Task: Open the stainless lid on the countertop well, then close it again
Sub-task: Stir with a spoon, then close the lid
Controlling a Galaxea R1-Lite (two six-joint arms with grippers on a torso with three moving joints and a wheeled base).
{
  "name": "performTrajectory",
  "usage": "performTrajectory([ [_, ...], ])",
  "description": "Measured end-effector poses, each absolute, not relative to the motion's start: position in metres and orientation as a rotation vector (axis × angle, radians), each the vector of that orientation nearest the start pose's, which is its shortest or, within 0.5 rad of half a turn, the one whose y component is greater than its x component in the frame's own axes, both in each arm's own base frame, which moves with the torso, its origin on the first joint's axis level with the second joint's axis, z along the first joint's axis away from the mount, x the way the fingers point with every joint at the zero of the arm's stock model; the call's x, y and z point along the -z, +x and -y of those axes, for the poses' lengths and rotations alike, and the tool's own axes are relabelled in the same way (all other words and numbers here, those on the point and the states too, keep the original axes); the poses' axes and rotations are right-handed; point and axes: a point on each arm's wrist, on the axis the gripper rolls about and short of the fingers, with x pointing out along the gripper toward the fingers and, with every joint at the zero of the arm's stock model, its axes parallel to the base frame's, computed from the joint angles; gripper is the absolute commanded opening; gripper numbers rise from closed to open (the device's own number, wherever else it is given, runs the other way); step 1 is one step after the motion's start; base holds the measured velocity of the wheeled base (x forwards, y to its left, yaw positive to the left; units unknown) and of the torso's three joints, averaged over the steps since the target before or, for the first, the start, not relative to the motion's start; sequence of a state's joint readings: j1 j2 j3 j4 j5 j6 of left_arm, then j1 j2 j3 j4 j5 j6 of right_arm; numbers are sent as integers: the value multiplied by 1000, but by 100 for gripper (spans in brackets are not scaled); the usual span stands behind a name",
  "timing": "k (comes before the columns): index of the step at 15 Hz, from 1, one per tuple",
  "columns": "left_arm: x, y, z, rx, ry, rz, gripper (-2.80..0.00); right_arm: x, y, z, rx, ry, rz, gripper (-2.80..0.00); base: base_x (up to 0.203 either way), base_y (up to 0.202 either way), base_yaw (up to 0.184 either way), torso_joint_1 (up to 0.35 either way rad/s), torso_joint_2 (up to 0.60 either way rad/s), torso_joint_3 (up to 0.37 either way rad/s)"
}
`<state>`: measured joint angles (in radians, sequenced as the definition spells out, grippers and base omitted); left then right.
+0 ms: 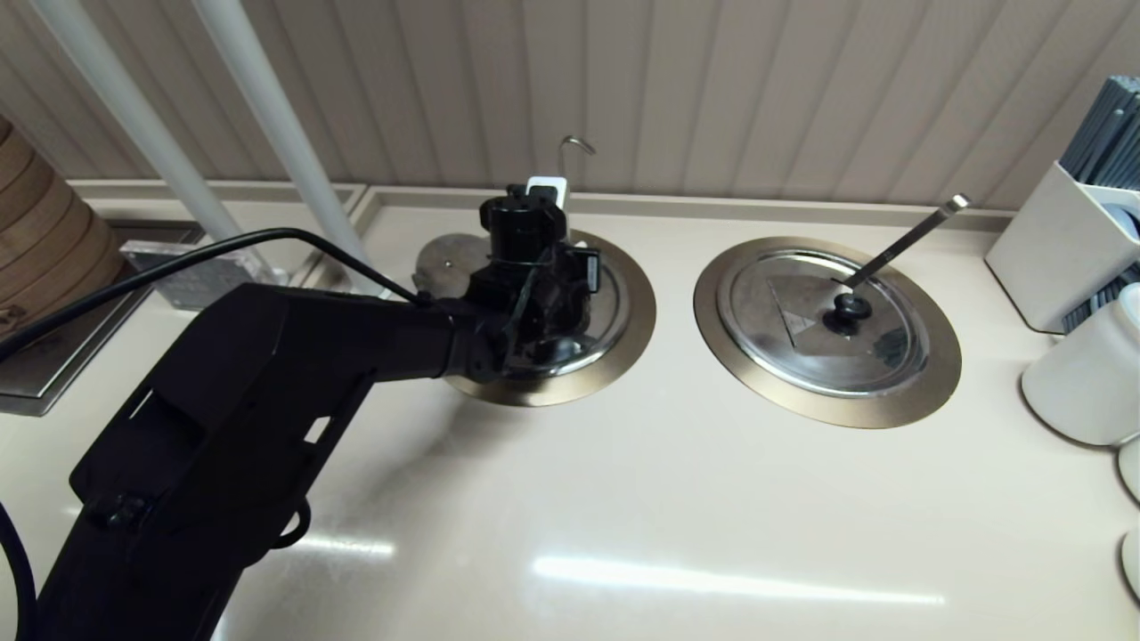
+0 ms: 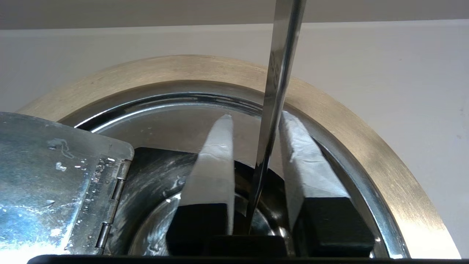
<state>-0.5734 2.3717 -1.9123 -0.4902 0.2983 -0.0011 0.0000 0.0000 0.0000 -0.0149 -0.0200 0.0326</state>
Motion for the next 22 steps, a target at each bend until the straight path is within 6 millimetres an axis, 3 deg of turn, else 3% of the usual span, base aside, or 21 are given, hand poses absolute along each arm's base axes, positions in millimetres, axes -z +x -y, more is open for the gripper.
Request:
performTrajectory([
  [13, -207, 414, 260, 276, -42, -15, 0, -77, -23, 0, 20, 32, 15, -280, 0, 0, 0, 0, 0, 0],
  [17, -206, 399, 249, 267, -87, -72, 0, -77, -23, 0, 20, 32, 15, -280, 0, 0, 0, 0, 0, 0],
  [22, -227, 376, 221, 220, -212, -86, 0, -77, -23, 0, 19, 32, 15, -280, 0, 0, 0, 0, 0, 0],
])
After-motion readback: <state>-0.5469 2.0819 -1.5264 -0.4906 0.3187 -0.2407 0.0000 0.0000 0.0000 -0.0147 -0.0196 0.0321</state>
